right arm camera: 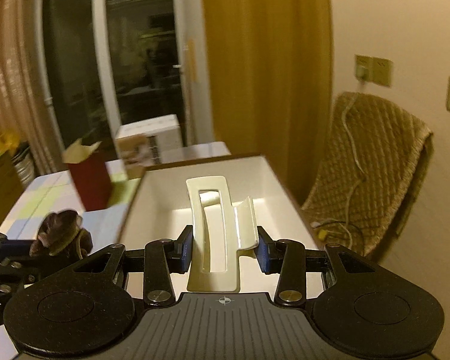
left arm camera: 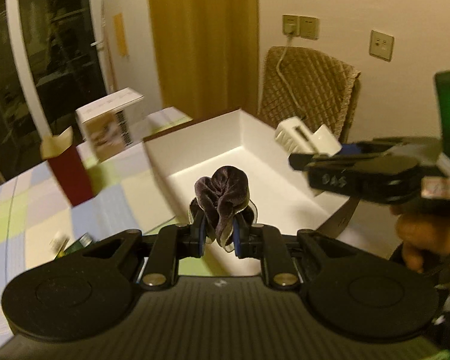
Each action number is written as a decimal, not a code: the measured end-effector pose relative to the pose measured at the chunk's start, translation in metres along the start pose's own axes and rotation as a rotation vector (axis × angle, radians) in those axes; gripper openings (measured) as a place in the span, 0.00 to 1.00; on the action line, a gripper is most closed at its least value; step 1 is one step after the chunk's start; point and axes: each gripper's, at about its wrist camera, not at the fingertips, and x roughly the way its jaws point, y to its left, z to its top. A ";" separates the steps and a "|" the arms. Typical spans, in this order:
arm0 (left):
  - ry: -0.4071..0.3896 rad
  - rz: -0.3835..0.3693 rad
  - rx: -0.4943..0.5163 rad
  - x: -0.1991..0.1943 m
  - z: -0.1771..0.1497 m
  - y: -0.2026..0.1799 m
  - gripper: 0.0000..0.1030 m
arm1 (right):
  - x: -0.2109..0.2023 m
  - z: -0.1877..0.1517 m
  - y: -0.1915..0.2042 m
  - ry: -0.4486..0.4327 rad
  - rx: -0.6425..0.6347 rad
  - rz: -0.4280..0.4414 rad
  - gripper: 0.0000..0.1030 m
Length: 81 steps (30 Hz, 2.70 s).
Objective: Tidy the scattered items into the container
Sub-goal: 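Carry both items into the box and open both grippers to release, then return both tools to the table toward the remaining items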
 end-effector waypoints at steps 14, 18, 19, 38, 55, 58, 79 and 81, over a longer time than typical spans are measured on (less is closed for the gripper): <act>0.083 -0.055 0.049 0.076 -0.002 -0.015 0.15 | 0.027 -0.009 -0.031 0.067 0.124 -0.043 0.43; 0.093 -0.054 0.054 0.085 -0.002 -0.012 0.17 | 0.030 -0.010 -0.031 0.079 0.124 -0.041 0.43; 0.096 -0.053 0.056 0.087 -0.002 -0.011 0.17 | 0.030 -0.010 -0.032 0.080 0.128 -0.042 0.43; 0.055 -0.020 0.063 0.075 -0.001 -0.004 0.31 | 0.032 -0.012 -0.028 0.099 0.119 -0.032 0.43; 0.053 -0.002 0.025 0.064 -0.007 0.004 0.32 | 0.034 -0.014 -0.022 0.093 0.095 -0.013 0.43; 0.051 0.003 0.020 0.061 -0.009 0.006 0.32 | 0.033 -0.014 -0.021 0.087 0.093 -0.014 0.43; 0.004 0.122 -0.055 -0.008 -0.040 0.048 0.37 | -0.012 -0.013 0.003 -0.079 -0.014 0.105 0.43; 0.012 0.152 -0.075 -0.020 -0.053 0.059 0.38 | -0.024 -0.016 0.016 -0.089 -0.051 0.138 0.44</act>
